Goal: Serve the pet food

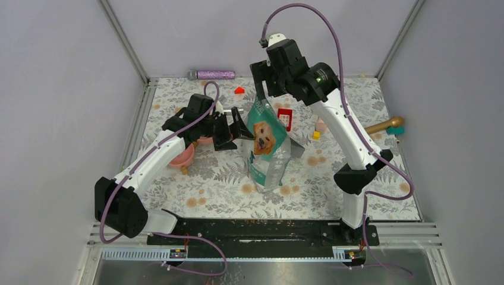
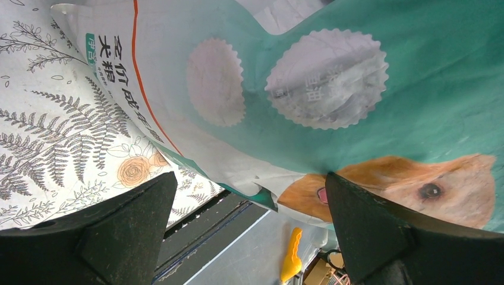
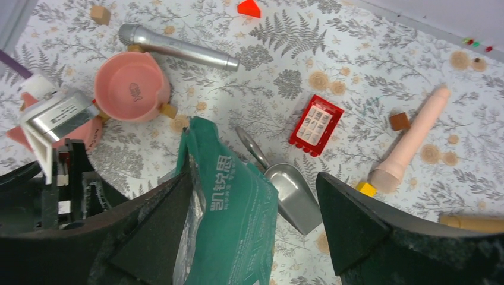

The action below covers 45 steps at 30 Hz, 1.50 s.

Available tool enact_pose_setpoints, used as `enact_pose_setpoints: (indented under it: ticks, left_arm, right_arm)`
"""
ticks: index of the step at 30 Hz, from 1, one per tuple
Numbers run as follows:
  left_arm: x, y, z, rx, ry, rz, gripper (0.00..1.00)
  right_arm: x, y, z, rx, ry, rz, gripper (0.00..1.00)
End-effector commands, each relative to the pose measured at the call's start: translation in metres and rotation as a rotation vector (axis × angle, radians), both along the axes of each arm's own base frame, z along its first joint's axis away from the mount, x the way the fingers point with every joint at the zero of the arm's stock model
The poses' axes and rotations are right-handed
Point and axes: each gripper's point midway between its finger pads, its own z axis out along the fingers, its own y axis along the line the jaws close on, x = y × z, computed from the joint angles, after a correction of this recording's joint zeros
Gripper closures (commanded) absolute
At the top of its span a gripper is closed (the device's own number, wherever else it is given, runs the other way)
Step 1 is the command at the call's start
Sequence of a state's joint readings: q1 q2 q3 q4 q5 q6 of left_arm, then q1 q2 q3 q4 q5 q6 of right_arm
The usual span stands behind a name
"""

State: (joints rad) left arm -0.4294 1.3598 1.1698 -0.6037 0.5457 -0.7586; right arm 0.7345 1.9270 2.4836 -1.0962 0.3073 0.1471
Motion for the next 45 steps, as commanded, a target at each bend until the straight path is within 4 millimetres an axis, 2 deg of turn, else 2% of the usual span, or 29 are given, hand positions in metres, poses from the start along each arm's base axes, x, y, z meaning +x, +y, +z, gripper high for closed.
enact_pose_setpoints:
  ticks: [1,5,9,13,15,18,21,26,29,31,40,45]
  left_arm:
    - [0.001,-0.008,0.005,-0.027,-0.029,-0.036,0.01]
    - [0.0,-0.01,0.003,-0.03,-0.017,-0.048,0.01]
    - [-0.001,-0.011,0.002,-0.03,-0.013,-0.052,0.01]
    - [-0.001,-0.011,0.003,-0.031,-0.018,-0.054,0.01]
    - [-0.002,-0.011,0.004,-0.033,-0.019,-0.055,0.01]
    - [-0.002,-0.011,0.004,-0.034,-0.021,-0.057,0.01]
    - [-0.003,-0.011,0.006,-0.037,-0.025,-0.06,0.01]
    - [-0.003,-0.011,0.009,-0.04,-0.037,-0.061,0.01]
    - [-0.004,-0.012,0.01,-0.041,-0.039,-0.065,0.01]
    - [-0.004,-0.012,0.01,-0.044,-0.036,-0.069,0.01]
    - [-0.005,-0.013,0.01,-0.044,-0.036,-0.072,0.01]
    - [-0.006,-0.013,0.01,-0.047,-0.035,-0.075,0.01]
  right_arm:
    - [-0.019,0.006,0.007,0.061,0.049,0.065,0.18]
    - [-0.034,0.004,0.001,0.064,0.098,0.106,0.28]
    - [-0.04,-0.003,-0.002,0.051,0.109,0.092,0.44]
    - [-0.047,-0.006,-0.002,0.055,0.132,0.093,0.65]
    - [-0.054,-0.003,-0.003,0.075,0.16,0.112,0.69]
    - [-0.069,0.008,0.0,0.13,0.206,0.183,0.69]
    - [-0.08,0.017,0.007,0.185,0.229,0.234,0.63]
    - [-0.077,0.008,0.023,0.205,0.173,0.188,0.56]
    - [-0.072,-0.002,0.032,0.206,0.126,0.136,0.55]
    - [-0.075,0.0,0.033,0.218,0.127,0.152,0.55]
    - [-0.082,0.012,0.022,0.227,0.191,0.207,0.55]
    - [-0.082,0.014,0.009,0.208,0.231,0.207,0.55]
